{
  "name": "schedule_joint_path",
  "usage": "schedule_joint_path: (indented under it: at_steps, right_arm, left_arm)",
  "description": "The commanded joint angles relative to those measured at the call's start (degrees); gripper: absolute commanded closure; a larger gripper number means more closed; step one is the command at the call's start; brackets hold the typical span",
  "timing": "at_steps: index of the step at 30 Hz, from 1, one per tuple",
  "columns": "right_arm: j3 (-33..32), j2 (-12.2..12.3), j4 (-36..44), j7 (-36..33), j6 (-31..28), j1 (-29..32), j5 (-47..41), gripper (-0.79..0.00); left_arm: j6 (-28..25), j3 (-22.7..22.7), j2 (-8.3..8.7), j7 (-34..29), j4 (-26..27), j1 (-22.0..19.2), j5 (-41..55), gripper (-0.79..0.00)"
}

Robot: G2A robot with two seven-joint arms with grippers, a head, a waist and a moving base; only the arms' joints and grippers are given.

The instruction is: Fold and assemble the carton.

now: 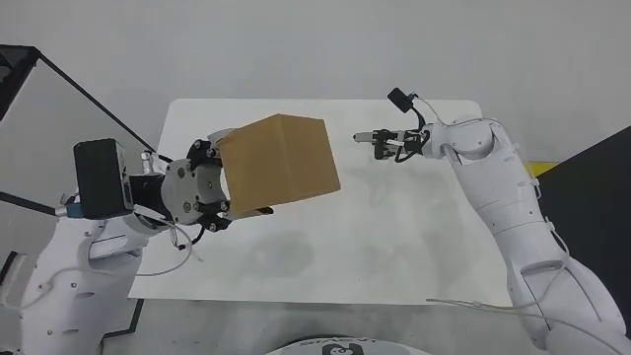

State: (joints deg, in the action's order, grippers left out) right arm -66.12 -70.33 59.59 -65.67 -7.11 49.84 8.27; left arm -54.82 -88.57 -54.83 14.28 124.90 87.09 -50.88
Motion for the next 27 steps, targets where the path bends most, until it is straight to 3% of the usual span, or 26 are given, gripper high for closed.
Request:
schedule_joint_path:
  at_steps: [1,6,11,20,23,27]
  right_arm:
    - [0.00,0.00,0.00,0.00,0.00,0.00,0.00,-0.785]
    - [0.00,0.00,0.00,0.00,0.00,0.00,0.00,-0.785]
    - [0.00,0.00,0.00,0.00,0.00,0.00,0.00,-0.785]
    - [0.00,0.00,0.00,0.00,0.00,0.00,0.00,-0.785]
    - [0.00,0.00,0.00,0.00,0.00,0.00,0.00,-0.785]
    - [0.00,0.00,0.00,0.00,0.00,0.00,0.00,-0.785]
  left_arm:
    - [0.40,-0.16,-0.06,-0.27,-0.07,-0.01,-0.24,0.000]
    - [5.31,-2.33,0.05,-7.18,-0.42,-0.03,-5.86,0.000]
    - [6.22,-4.90,0.52,-15.74,1.52,-0.93,-10.57,0.000]
    - [6.00,-5.34,0.60,-16.20,3.89,-2.04,-13.09,0.000]
    - [5.26,-4.43,0.78,-20.26,4.45,-2.65,-13.04,0.000]
    - [7.57,-2.47,1.17,-32.68,3.14,-3.84,-4.25,0.000]
